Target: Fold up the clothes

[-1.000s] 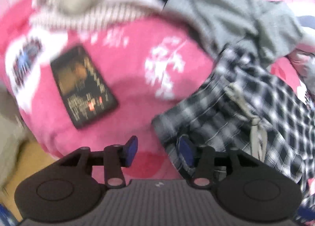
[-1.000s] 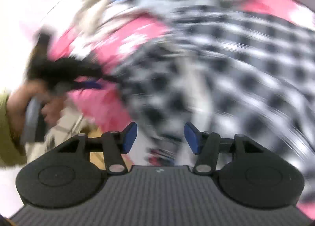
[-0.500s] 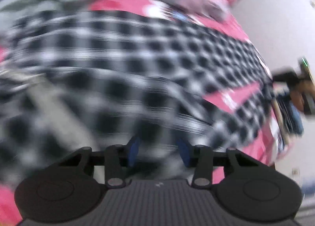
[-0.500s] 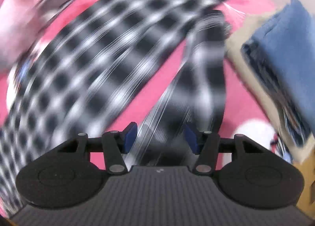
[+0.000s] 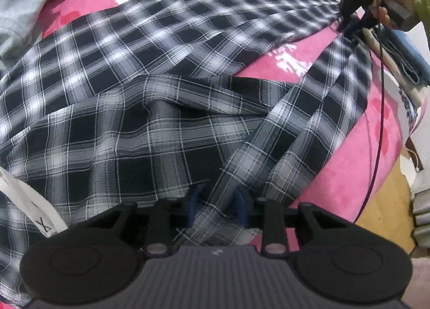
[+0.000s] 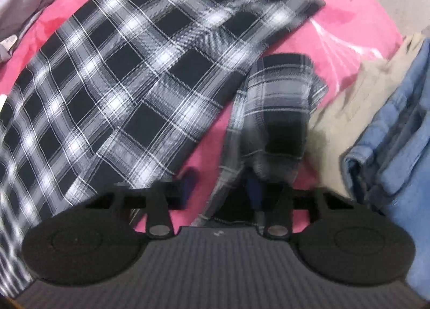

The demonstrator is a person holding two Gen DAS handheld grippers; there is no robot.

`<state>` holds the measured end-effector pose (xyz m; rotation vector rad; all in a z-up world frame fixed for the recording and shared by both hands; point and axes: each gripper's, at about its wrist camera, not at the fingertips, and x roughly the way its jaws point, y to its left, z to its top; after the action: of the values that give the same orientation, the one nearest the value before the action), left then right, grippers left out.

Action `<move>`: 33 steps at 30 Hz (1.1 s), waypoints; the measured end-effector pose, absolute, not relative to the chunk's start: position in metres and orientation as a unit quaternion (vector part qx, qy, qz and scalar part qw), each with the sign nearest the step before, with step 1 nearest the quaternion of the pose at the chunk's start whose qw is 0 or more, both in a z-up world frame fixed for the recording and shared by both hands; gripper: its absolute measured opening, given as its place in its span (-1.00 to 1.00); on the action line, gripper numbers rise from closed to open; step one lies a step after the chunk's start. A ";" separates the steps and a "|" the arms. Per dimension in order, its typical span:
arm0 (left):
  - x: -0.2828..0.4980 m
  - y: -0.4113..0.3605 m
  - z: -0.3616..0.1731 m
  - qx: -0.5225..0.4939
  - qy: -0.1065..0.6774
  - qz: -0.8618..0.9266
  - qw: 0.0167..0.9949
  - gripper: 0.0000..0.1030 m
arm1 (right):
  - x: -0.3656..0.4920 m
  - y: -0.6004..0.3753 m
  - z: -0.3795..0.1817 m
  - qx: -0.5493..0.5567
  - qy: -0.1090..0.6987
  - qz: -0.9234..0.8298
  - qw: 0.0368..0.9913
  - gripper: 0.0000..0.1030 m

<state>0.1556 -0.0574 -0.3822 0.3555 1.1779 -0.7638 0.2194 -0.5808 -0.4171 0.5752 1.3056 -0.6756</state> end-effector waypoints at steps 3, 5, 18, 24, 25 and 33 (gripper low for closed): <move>0.149 -0.057 -0.376 0.172 0.523 -0.354 0.756 -0.89 | 0.203 -0.586 -0.409 0.287 0.564 -0.292 0.717 -0.96; 0.144 -0.055 -0.370 0.177 0.510 -0.353 0.764 -0.90 | 0.192 -0.586 -0.397 0.309 0.536 -0.279 0.734 -0.97; 0.106 -0.041 -0.312 0.181 0.470 -0.419 0.756 -0.91 | 0.034 -0.591 -0.282 0.390 0.368 -0.277 0.797 -0.97; 0.092 -0.051 -0.346 0.217 0.490 -0.448 0.715 -0.91 | -0.031 -0.585 -0.336 0.410 0.415 -0.337 0.739 -0.97; 0.091 -0.050 -0.349 0.221 0.493 -0.451 0.710 -0.91 | -0.038 -0.581 -0.339 0.413 0.417 -0.339 0.735 -0.97; 0.082 -0.053 -0.369 0.254 0.500 -0.473 0.680 -0.90 | -0.069 -0.573 -0.374 0.351 0.475 -0.365 0.719 -0.98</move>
<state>0.0818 -0.0531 -0.3689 0.5695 1.1222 -1.0609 -0.0686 -0.5728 -0.3744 0.7758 1.0512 -0.8072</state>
